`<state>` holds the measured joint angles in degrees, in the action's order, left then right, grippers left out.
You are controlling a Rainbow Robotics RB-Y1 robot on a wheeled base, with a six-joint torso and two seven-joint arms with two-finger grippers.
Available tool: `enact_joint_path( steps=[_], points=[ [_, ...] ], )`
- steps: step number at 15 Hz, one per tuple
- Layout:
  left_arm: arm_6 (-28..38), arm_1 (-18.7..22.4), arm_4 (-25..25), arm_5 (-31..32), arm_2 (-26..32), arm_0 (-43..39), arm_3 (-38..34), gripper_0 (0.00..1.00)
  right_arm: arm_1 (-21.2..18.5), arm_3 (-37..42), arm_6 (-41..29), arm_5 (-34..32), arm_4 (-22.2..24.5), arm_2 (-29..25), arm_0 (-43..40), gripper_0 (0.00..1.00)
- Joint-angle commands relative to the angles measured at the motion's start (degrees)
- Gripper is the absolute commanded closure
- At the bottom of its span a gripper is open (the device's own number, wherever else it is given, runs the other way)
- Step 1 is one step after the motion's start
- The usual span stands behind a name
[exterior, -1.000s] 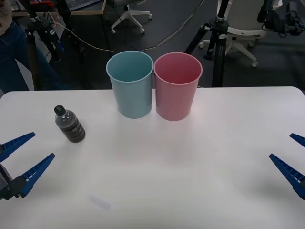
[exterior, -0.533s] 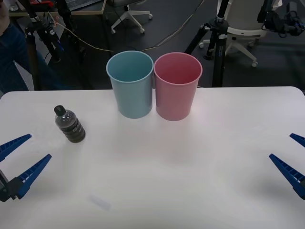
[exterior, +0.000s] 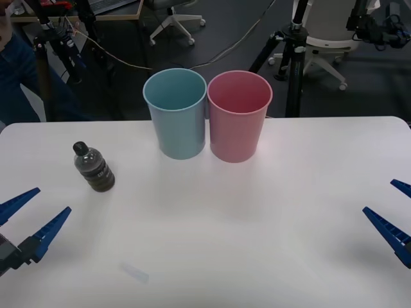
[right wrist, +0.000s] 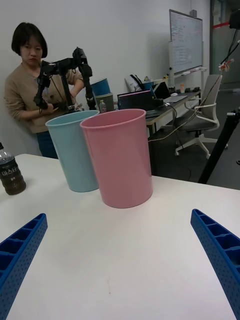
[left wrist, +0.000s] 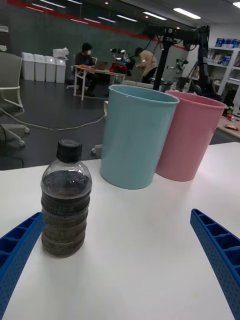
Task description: Grasp the object on the table and drop it into the matching bin: aluminum can to the light blue bin, PET bottle to the pink bin.
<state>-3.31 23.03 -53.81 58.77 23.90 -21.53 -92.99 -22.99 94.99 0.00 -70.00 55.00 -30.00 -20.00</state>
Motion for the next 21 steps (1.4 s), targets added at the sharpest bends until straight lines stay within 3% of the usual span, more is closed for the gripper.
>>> enact_joint_path(
  steps=[1, 5, 16, 21],
  points=[
    [-5.48, 0.62, 1.87, -5.16, -2.28, -1.32, 0.01, 0.0, -0.01, 0.01, 0.0, 0.0, 0.0, 0.0, 0.0, 0.0],
    [-7.07, 0.88, 3.63, -8.23, -5.88, -0.09, 1.68, 0.0, -0.01, 0.01, 0.0, 0.0, 0.0, 0.0, 0.0, 0.0],
    [-14.54, 2.11, 4.07, -7.88, -8.87, 15.38, 21.71, 0.0, -0.01, 0.01, 0.0, 0.0, 0.0, 0.0, 0.0, 0.0],
    [-16.03, 2.11, 3.98, -9.99, -11.59, 18.02, 23.3, 0.0, -0.01, 0.01, 0.0, 0.0, 0.0, 0.0, 0.0, 0.0]
  ],
)
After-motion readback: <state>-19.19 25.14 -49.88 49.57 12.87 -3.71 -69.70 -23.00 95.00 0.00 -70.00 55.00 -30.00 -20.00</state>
